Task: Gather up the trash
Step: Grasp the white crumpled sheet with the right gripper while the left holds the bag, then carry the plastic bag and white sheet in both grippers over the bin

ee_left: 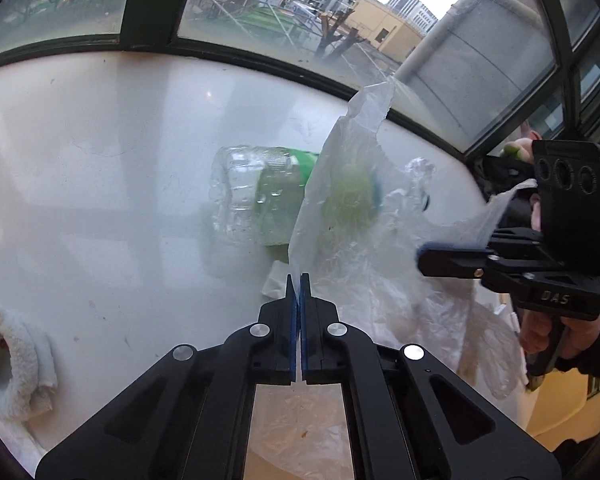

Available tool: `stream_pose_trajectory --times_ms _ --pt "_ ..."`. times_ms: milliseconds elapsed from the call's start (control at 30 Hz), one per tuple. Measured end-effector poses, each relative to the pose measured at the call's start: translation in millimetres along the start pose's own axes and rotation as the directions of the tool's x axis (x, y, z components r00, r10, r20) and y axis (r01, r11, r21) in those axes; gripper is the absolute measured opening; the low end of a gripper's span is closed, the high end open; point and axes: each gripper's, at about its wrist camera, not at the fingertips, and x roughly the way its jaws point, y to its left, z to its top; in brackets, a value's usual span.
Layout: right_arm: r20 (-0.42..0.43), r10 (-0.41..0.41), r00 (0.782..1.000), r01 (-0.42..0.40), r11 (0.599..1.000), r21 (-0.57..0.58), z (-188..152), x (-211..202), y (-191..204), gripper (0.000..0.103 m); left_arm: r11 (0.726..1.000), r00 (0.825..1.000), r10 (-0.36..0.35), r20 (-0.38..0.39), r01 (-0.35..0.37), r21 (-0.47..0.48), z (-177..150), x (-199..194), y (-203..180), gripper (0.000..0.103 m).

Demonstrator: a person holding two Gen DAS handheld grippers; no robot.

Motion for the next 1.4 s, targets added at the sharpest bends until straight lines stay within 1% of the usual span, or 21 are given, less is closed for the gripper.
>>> stream_pose_trajectory --times_ms 267,367,567,767,867,1000,1167,1400 --pt "0.019 0.006 1.0 -0.005 1.0 -0.026 -2.7 -21.2 14.0 0.004 1.0 0.999 -0.001 0.044 0.0 0.027 -1.3 -25.9 -36.0 0.0" --pt "0.025 0.005 1.0 -0.004 0.999 -0.036 -5.6 -32.8 21.9 0.004 0.999 0.998 0.014 0.056 -0.016 0.029 -2.5 -37.2 -47.5 0.0" --pt "0.036 0.01 0.999 -0.008 0.999 -0.043 -15.6 -56.7 38.9 0.004 0.999 0.995 0.042 0.092 -0.043 0.006 -12.4 -71.3 -64.8 0.0" --pt "0.031 0.008 0.999 -0.006 0.998 -0.068 -31.0 -77.7 62.0 0.004 0.998 0.992 0.067 0.109 -0.066 -0.015 -29.1 -104.8 -88.5 0.0" --pt "0.022 0.004 1.0 -0.002 0.996 -0.09 -39.4 -84.4 73.3 0.004 0.995 0.989 0.095 0.115 -0.093 -0.022 -42.6 -122.9 -101.5 0.0" --pt "0.007 0.009 1.0 -0.009 0.994 -0.107 -54.3 -94.1 86.5 0.004 0.99 0.985 0.133 0.115 -0.127 -0.058 -66.9 -146.3 -116.3 0.0" --pt "0.0 0.016 1.0 -0.016 0.992 -0.124 -76.8 -109.7 107.4 0.004 0.986 0.981 0.16 0.106 -0.154 -0.059 -97.7 -173.2 -138.6 0.0" --pt "-0.007 0.047 0.999 -0.048 0.991 -0.123 -112.7 -130.0 141.8 0.004 0.984 0.977 0.176 0.119 -0.171 -0.05 -135.5 -205.6 -172.9 0.0"
